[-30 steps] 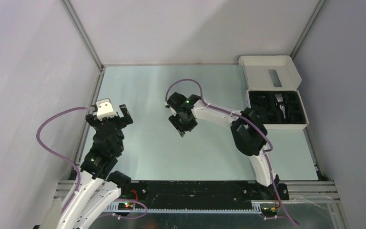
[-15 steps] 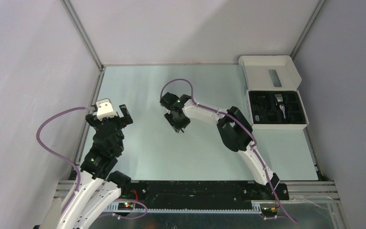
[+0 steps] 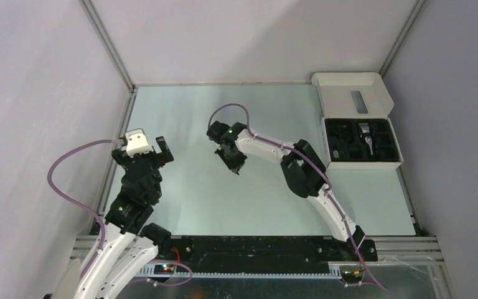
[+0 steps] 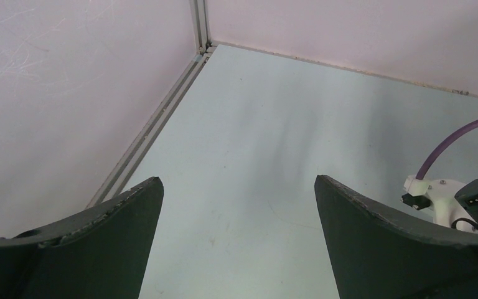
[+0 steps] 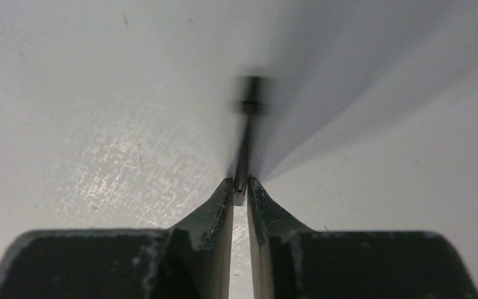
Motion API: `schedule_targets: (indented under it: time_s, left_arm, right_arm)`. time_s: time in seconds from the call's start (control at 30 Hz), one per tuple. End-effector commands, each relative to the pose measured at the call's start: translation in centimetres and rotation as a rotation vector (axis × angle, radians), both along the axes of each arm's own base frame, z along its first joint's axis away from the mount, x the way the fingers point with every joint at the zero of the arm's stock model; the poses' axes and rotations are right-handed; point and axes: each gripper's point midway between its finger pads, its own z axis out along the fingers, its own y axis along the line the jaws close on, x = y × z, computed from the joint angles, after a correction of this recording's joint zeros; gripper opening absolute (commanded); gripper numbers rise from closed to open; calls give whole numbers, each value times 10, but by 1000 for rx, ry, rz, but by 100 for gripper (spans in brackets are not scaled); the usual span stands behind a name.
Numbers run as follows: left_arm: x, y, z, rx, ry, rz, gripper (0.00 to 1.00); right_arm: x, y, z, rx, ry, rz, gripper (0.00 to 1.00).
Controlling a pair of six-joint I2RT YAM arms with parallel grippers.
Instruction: Sort the hair-cutting tools
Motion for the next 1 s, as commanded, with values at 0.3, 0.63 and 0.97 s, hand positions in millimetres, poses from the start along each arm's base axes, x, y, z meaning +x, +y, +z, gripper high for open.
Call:
schedule_targets:
  time_s: [0.3, 0.63, 0.97]
  left_arm:
    - [1, 3, 4, -14, -28, 17, 98]
    - [1, 2, 4, -18, -29, 11, 98]
    - [1, 2, 5, -19, -32, 13, 98]
  right_arm:
    - [-109, -104, -31, -206, 319, 48, 1]
    - [-142, -128, -12, -205, 346, 71, 14]
    - [-105, -101, -10, -143, 214, 27, 44]
